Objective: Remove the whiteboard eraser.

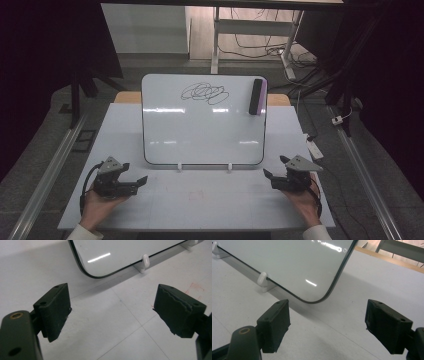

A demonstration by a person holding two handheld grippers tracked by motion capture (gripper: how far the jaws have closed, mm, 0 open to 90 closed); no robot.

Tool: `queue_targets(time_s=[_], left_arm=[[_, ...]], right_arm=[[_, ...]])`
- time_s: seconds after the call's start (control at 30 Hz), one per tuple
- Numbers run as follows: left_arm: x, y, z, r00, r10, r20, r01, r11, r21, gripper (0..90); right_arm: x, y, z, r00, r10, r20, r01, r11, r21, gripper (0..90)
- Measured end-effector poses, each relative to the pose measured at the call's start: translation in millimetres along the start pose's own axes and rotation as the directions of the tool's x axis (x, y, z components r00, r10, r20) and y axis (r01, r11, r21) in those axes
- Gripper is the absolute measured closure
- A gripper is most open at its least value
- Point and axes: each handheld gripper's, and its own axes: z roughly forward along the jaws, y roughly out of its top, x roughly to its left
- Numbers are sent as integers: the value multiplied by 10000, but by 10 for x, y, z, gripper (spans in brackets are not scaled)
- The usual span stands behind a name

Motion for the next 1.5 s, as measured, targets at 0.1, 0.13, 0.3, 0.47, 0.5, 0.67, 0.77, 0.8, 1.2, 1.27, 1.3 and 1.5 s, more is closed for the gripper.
queue_targets(time_s=[0.1,0.13,0.3,0.47,0.5,0.67,0.77,0.8,1.2,1.27,1.3,1.5], left_arm=[[15,-6,4,10000,-42,51,42,10000,-1,149],[15,-6,4,10000,-42,51,42,10000,-1,149],[6,8,5,9998,-139,143,139,9999,-61,150],[-4,20,20,9998,-100,186,101,9999,-33,152],[-8,20,18,9998,-75,186,75,10000,-35,152],[-7,18,6,9998,-117,185,119,9999,-81,153],[-17,10,23,9996,-118,241,119,9999,-38,156],[-26,9,31,9996,-114,250,114,9999,4,156],[-44,5,45,9996,-59,271,56,9999,92,156],[-46,5,45,9996,-51,264,49,10000,87,157],[-47,3,47,9996,-54,262,51,9999,100,157],[-43,-4,49,9996,-22,288,18,9999,122,157]], right_arm=[[9,-3,-5,10000,61,30,-61,10000,22,202],[12,1,-3,10000,46,26,-46,10000,45,203],[44,46,-7,10000,70,-27,-70,10000,8,212],[74,148,-76,9993,360,32,-358,9988,-339,222],[83,181,-94,9990,434,86,-430,9982,-423,225],[136,388,-118,9981,593,139,-582,9957,-718,235],[159,531,-97,9983,569,113,-558,9950,-827,235],[171,575,-95,9983,569,114,-557,9947,-868,235],[151,1063,22,9949,935,389,-877,9876,-1305,251],[147,1154,50,9935,975,589,-888,9868,-1352,258],[136,1200,63,9929,1012,618,-917,9857,-1416,262],[56,1500,171,9864,1329,967,-1165,9803,-1595,280]])
